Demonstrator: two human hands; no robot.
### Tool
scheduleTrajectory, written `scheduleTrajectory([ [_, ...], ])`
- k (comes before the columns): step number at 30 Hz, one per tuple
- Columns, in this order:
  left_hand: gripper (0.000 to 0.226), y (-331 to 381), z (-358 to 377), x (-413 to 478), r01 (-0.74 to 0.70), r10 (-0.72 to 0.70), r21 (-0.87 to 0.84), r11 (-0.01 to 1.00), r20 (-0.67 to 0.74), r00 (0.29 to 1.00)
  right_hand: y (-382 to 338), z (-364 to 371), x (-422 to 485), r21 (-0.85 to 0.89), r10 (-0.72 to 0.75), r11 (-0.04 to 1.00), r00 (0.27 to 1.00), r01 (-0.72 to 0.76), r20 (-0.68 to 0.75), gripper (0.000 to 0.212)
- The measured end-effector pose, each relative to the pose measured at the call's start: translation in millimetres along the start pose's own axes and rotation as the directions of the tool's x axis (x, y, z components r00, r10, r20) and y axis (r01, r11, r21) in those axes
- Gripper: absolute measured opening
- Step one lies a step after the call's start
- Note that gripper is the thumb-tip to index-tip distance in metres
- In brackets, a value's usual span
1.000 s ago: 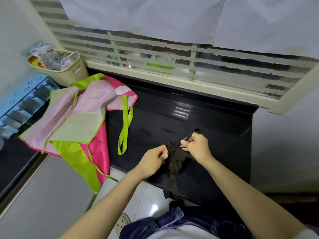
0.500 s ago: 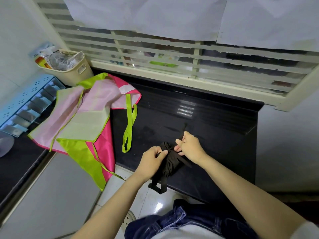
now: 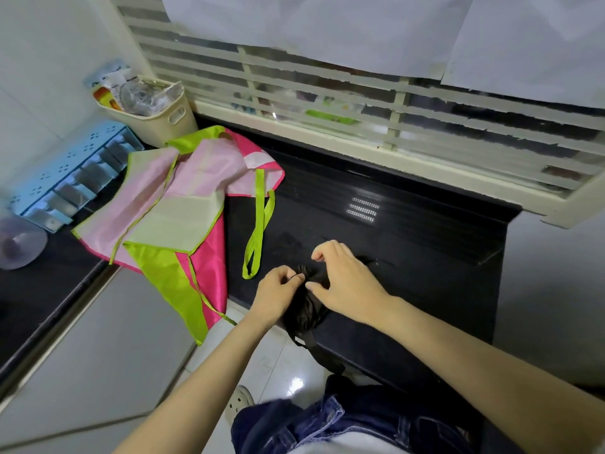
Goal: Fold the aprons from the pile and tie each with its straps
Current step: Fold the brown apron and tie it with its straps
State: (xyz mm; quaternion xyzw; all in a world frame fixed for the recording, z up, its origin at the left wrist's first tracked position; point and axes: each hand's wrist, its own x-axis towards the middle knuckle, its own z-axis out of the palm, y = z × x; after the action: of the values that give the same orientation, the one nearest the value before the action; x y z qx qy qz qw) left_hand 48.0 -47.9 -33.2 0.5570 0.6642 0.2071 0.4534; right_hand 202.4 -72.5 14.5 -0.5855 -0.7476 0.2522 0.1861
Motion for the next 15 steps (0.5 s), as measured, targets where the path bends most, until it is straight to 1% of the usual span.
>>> scheduleTrajectory([
  [1, 0.034, 3, -1, -1, -0.009, 0.009, -0.035, 0.999, -0.001, 1.0, -4, 6, 5, -0.054, 0.003, 0.999, 0.994, 0.002, 0.108, 0.058],
  [2, 0.035, 7, -4, -4, -0.028, 0.028, -0.055, 0.998, -0.003, 1.0, -6, 10, 11, -0.106, 0.047, 0.994, 0.975, -0.024, 0.218, 0.069],
  [3, 0.035, 12, -8, -7, -0.051, 0.051, -0.064, 0.997, -0.006, 0.999, -7, 15, 18, -0.142, 0.112, 0.987, 0.946, -0.071, 0.303, 0.075],
  [4, 0.033, 14, -12, -9, -0.091, 0.09, -0.074, 0.993, -0.008, 0.996, -8, 18, 25, -0.154, 0.169, 0.981, 0.921, -0.121, 0.351, 0.074],
  [6, 0.031, 22, -21, -14, -0.171, 0.171, -0.086, 0.982, -0.01, 0.985, -10, 19, 36, -0.127, 0.219, 0.975, 0.904, -0.185, 0.367, 0.066],
  [7, 0.029, 26, -27, -16, -0.196, 0.195, -0.106, 0.975, -0.02, 0.981, -11, 17, 41, -0.105, 0.217, 0.976, 0.91, -0.192, 0.353, 0.062],
  [8, 0.027, 28, -36, -17, -0.216, 0.21, -0.153, 0.964, -0.059, 0.976, -15, 15, 48, -0.094, 0.202, 0.979, 0.92, -0.181, 0.337, 0.059],
  [10, 0.02, 27, -54, -14, -0.223, 0.18, -0.301, 0.927, -0.165, 0.97, -24, 9, 60, -0.106, 0.175, 0.983, 0.941, -0.15, 0.29, 0.057],
  [11, 0.013, 19, -64, -7, -0.206, 0.133, -0.371, 0.905, -0.213, 0.968, -29, 4, 67, -0.102, 0.166, 0.984, 0.949, -0.143, 0.268, 0.058],
  [12, 0.008, 10, -75, -2, -0.169, 0.084, -0.416, 0.894, -0.213, 0.973, -34, 1, 74, -0.082, 0.161, 0.986, 0.956, -0.145, 0.247, 0.06],
  [13, 0.024, 2, -85, 2, -0.128, 0.055, -0.454, 0.882, -0.17, 0.984, -39, -3, 82, -0.042, 0.154, 0.988, 0.961, -0.148, 0.232, 0.062],
  [14, 0.046, -7, -95, 5, -0.083, 0.045, -0.489, 0.868, -0.087, 0.995, -45, -6, 90, 0.013, 0.144, 0.988, 0.964, -0.151, 0.225, 0.063],
  [15, 0.062, -15, -101, 7, -0.04, 0.047, -0.514, 0.857, 0.0, 0.999, -52, -10, 97, 0.071, 0.131, 0.986, 0.967, -0.15, 0.217, 0.065],
])
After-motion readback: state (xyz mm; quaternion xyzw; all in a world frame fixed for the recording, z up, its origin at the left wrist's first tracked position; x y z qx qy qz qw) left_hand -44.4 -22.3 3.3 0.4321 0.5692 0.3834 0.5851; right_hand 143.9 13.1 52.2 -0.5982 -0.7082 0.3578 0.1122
